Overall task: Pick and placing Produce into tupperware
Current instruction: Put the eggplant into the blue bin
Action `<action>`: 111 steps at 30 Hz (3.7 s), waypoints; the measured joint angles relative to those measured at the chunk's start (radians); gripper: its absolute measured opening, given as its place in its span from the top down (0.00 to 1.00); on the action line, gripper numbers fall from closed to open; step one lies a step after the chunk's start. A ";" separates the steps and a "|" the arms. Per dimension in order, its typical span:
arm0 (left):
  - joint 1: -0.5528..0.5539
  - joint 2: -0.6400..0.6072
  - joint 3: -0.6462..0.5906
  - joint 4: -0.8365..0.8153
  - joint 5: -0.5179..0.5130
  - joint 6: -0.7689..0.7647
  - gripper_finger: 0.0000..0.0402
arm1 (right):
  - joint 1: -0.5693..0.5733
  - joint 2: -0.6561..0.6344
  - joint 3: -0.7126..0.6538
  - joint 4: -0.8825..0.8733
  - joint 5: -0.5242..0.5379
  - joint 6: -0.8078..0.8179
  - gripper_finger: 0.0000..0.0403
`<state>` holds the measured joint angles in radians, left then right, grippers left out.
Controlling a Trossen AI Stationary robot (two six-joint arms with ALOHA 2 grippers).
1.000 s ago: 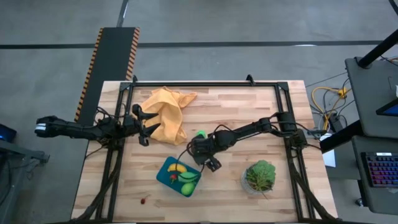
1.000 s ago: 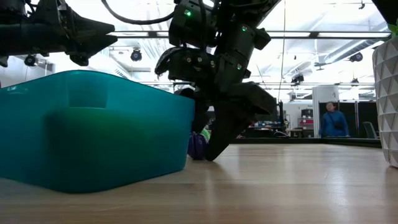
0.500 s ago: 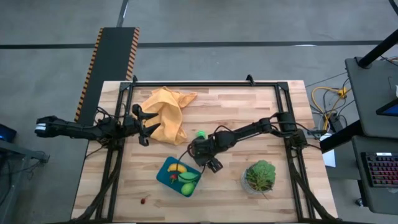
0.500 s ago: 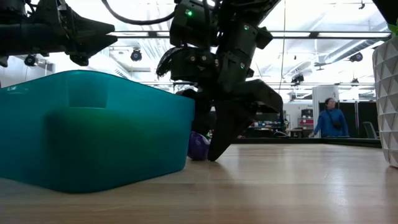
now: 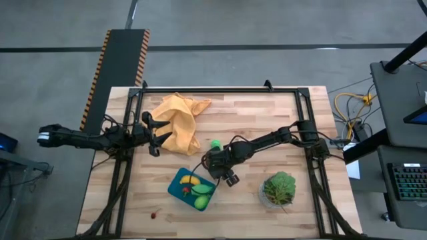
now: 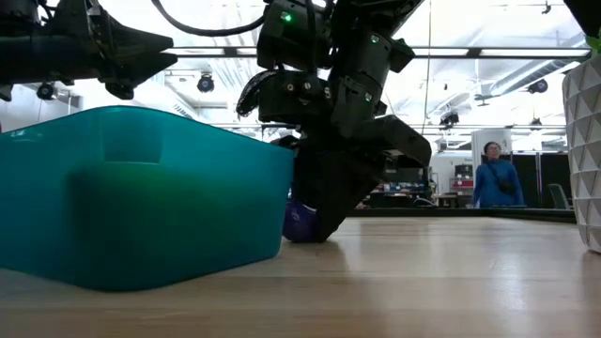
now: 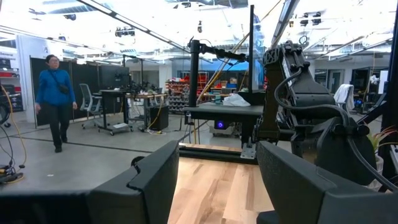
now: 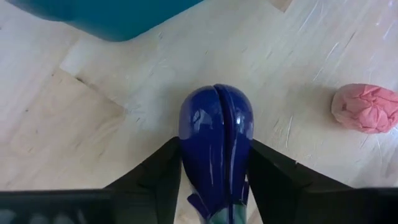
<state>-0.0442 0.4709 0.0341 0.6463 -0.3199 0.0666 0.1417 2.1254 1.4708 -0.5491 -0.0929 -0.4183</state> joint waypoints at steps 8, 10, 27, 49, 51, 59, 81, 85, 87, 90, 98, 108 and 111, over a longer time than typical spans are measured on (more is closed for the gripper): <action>0.000 0.000 0.000 0.000 0.000 -0.001 0.49 | 0.000 0.000 0.000 0.007 0.007 0.018 0.66; 0.000 0.000 0.000 0.000 0.000 -0.001 0.49 | 0.000 0.000 0.000 0.007 0.007 0.022 0.66; 0.000 0.000 0.000 0.000 0.000 -0.001 0.49 | -0.005 -0.005 0.002 -0.037 0.014 0.057 0.66; 0.000 0.000 0.000 0.000 0.000 -0.001 0.49 | -0.008 -0.116 0.027 -0.174 -0.019 0.104 0.66; 0.000 0.000 0.000 0.000 0.000 -0.001 0.49 | -0.007 -0.143 0.027 -0.158 -0.034 0.104 0.66; 0.000 0.000 0.000 0.000 0.000 -0.001 0.49 | -0.007 -0.256 0.008 -0.007 -0.183 0.105 0.66; 0.000 0.000 0.000 0.000 0.000 -0.001 0.49 | 0.041 -0.265 -0.160 0.613 -0.274 0.210 0.66; 0.000 0.000 0.000 0.000 0.000 -0.001 0.49 | 0.063 -0.262 -0.191 0.763 -0.273 0.286 0.66; 0.000 0.000 0.000 0.000 0.000 -0.001 0.49 | 0.074 -0.260 -0.197 0.808 -0.272 0.301 0.66; 0.000 0.000 0.000 0.000 0.000 -0.001 0.49 | 0.090 -0.259 -0.199 0.820 -0.222 0.310 0.66; 0.000 0.000 0.000 0.000 0.000 -0.001 0.49 | 0.120 -0.212 -0.201 0.925 -0.081 0.345 0.66; 0.000 0.000 0.000 0.000 0.000 -0.001 0.49 | 0.118 -0.056 -0.085 0.932 -0.008 0.416 0.66; 0.000 0.000 0.000 0.000 -0.001 -0.001 0.49 | 0.115 -0.020 -0.035 0.890 -0.008 0.455 0.66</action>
<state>-0.0442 0.4709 0.0341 0.6460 -0.3204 0.0658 0.2571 2.1058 1.4353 0.3404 -0.1006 0.0371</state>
